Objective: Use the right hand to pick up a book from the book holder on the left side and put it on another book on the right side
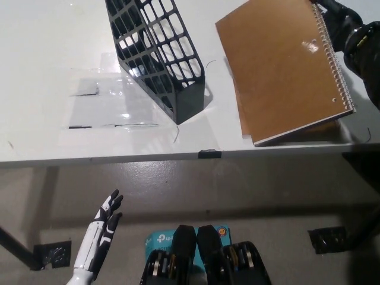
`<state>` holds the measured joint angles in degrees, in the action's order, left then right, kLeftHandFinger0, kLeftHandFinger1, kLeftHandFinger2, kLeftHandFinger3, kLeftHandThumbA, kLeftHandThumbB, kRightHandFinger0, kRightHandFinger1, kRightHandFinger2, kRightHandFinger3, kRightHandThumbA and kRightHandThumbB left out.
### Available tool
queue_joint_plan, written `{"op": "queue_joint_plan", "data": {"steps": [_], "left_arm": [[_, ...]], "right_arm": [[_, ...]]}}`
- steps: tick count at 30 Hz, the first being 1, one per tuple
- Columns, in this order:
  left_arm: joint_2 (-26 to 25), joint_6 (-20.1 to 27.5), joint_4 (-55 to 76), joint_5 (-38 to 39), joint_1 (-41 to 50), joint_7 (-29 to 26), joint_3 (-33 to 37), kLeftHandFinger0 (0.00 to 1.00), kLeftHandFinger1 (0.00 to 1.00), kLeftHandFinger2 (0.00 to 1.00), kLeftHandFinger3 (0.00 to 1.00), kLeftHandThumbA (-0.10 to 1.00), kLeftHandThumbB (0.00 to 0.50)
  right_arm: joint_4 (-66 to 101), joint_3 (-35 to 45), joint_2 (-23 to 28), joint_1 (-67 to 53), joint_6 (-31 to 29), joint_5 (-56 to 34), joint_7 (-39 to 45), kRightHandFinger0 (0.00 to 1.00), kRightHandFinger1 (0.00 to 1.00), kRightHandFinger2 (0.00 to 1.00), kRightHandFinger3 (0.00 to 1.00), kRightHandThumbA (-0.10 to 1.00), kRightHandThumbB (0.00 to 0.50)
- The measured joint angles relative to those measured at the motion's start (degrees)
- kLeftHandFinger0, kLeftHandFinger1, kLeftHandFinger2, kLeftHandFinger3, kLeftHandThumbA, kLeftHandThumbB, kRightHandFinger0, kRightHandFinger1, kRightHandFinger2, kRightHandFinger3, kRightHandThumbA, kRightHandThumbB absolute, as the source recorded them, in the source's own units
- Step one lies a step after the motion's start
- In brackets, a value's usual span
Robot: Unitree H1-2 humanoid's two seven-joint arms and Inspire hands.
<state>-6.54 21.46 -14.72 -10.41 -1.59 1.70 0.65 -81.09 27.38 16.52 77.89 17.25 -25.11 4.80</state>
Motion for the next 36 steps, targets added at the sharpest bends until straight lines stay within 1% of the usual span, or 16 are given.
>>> {"op": "queue_joint_plan", "data": {"steps": [3,6,9,12,16,17,18,19,20,21,22,23,24,30,33,36], "left_arm": [[0.0,0.0,0.0,-0.1,-0.3,0.0,0.0,0.93,1.0,1.0,1.0,0.99,0.203],[0.0,0.0,0.0,-0.2,-0.5,0.0,0.0,0.93,1.0,1.0,1.0,0.98,0.194],[0.0,0.0,0.0,-0.2,-0.5,0.0,0.0,0.92,1.0,1.0,1.0,0.99,0.204],[0.0,0.0,0.0,-0.2,-0.6,0.0,0.0,0.92,1.0,1.0,1.0,0.99,0.208],[0.0,0.0,0.0,-0.3,-0.8,0.0,0.0,0.92,1.0,1.0,1.0,0.99,0.206],[0.0,-0.1,0.1,-0.3,-0.8,0.0,0.0,0.92,1.0,1.0,1.0,0.99,0.208],[0.0,-0.1,0.1,-0.3,-0.8,0.0,0.0,0.92,1.0,1.0,1.0,0.99,0.208],[0.0,-0.2,0.2,-0.3,-0.8,0.0,0.0,0.92,1.0,1.0,1.0,0.99,0.208],[0.0,-0.2,0.4,-0.3,-0.8,0.0,0.0,0.92,1.0,1.0,1.0,0.99,0.207],[0.0,-0.2,0.5,-0.3,-0.8,0.0,0.0,0.92,1.0,1.0,1.0,1.0,0.206],[0.0,-0.2,0.6,-0.3,-0.8,0.0,0.0,0.92,1.0,1.0,1.0,1.0,0.202],[0.0,-0.2,0.6,-0.3,-0.8,0.0,0.0,0.91,1.0,1.0,1.0,1.0,0.204],[0.0,-0.2,0.6,-0.3,-0.8,0.0,0.0,0.91,1.0,1.0,1.0,1.0,0.202],[0.0,-0.2,0.6,-0.4,-0.9,0.0,0.0,0.9,1.0,1.0,1.0,1.0,0.204],[0.0,-0.2,0.6,-0.4,-1.1,0.0,0.0,0.9,1.0,1.0,1.0,1.0,0.196],[0.0,-0.2,0.6,-0.4,-1.3,0.0,0.0,0.9,1.0,1.0,1.0,1.0,0.188]], "right_arm": [[-0.4,2.2,0.3,0.0,-0.4,-0.3,-1.3,0.0,0.22,0.72,1.0,-0.1,0.124],[-0.6,3.7,0.5,0.0,-0.5,-0.6,-2.7,0.0,0.16,0.69,1.0,-0.1,0.082],[-0.8,4.7,0.7,0.0,-0.6,-0.8,-3.6,0.0,0.07,0.66,1.0,-0.1,0.061],[-1.0,5.1,1.0,0.0,-0.7,-0.8,-4.7,0.0,0.03,0.64,1.0,-0.1,0.052],[-1.1,5.2,1.0,0.0,-1.8,-0.8,-6.4,0.0,0.06,0.67,1.0,-0.1,0.122],[-1.2,5.3,1.0,0.0,-2.4,-0.8,-6.9,0.02,0.13,0.74,1.0,-0.1,0.179],[-1.2,5.3,1.0,0.0,-2.9,-0.8,-7.4,0.12,0.32,0.97,1.0,-0.1,0.193],[-1.2,5.3,0.9,0.0,-3.7,-0.8,-8.3,0.43,0.72,1.0,1.0,-0.1,0.306],[-1.3,5.2,0.9,0.0,-4.5,-0.7,-9.3,0.65,0.91,1.0,1.0,-0.08,0.207],[-1.3,5.1,0.9,0.0,-4.9,-0.7,-9.7,0.98,1.0,1.0,1.0,-0.01,0.232],[-1.3,4.9,0.9,-0.1,-5.4,-0.6,-10.0,1.0,1.0,1.0,1.0,0.06,0.255],[-1.3,4.7,0.9,-0.2,-5.7,-0.5,-10.0,1.0,1.0,1.0,1.0,0.11,0.255],[-1.3,4.2,0.9,-0.3,-6.1,-0.4,-10.0,1.0,1.0,1.0,1.0,0.11,0.263],[-1.3,2.1,1.0,-0.8,-9.2,0.4,-10.2,1.0,1.0,1.0,1.0,0.21,0.17],[-1.3,1.5,1.0,-0.8,-9.8,0.6,-10.4,1.0,1.0,1.0,1.0,0.26,0.155],[-1.3,1.0,1.0,-0.8,-10.6,0.6,-10.4,1.0,1.0,1.0,1.0,0.24,0.15]]}}
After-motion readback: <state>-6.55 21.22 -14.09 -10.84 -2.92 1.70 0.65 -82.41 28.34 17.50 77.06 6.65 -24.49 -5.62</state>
